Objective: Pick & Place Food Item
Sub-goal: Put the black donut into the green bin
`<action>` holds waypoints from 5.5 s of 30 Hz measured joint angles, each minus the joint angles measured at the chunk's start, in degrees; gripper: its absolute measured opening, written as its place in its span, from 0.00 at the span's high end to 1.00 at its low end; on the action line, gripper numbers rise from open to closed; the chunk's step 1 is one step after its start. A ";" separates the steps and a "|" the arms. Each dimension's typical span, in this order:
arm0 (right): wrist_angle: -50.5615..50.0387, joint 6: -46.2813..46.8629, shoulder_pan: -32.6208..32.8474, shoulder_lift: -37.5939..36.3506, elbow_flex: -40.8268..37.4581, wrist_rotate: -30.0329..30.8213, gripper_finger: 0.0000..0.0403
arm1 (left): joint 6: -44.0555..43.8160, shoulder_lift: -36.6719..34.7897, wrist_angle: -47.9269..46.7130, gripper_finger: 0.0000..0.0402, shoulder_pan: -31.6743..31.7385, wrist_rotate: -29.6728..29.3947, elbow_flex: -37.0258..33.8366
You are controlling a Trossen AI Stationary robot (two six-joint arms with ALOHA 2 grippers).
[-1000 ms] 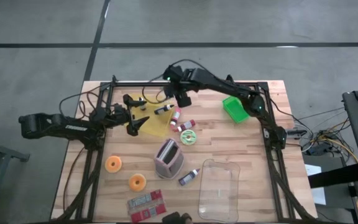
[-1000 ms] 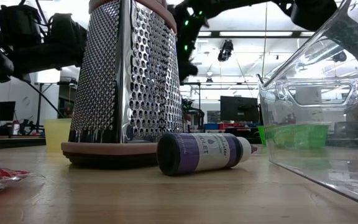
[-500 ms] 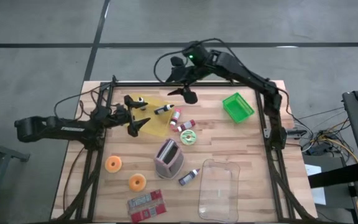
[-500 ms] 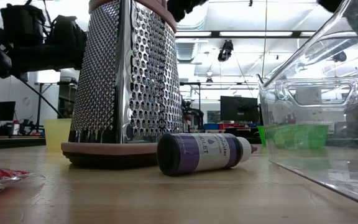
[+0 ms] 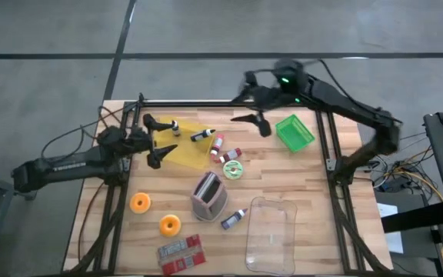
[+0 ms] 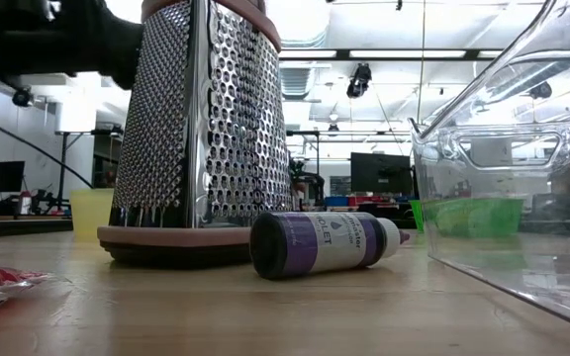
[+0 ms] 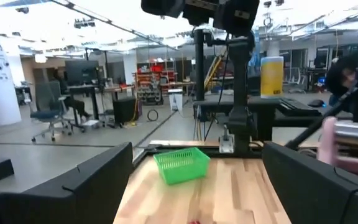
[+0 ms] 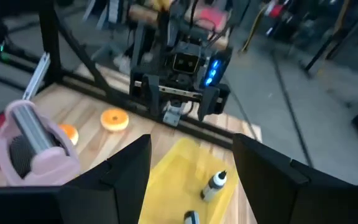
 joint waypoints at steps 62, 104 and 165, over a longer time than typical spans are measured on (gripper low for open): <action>58.91 20.57 47.55 -36.45 -82.34 49.68 0.45 | -26.07 3.13 -31.07 0.10 -44.59 -19.11 0.40; 57.10 20.06 50.10 -36.56 -82.25 54.66 0.45 | -61.37 46.79 -36.80 0.10 -59.16 -16.48 14.48; 64.92 14.42 49.49 -36.45 -82.21 58.86 0.45 | -28.07 31.94 -47.42 1.00 -62.08 -78.95 24.43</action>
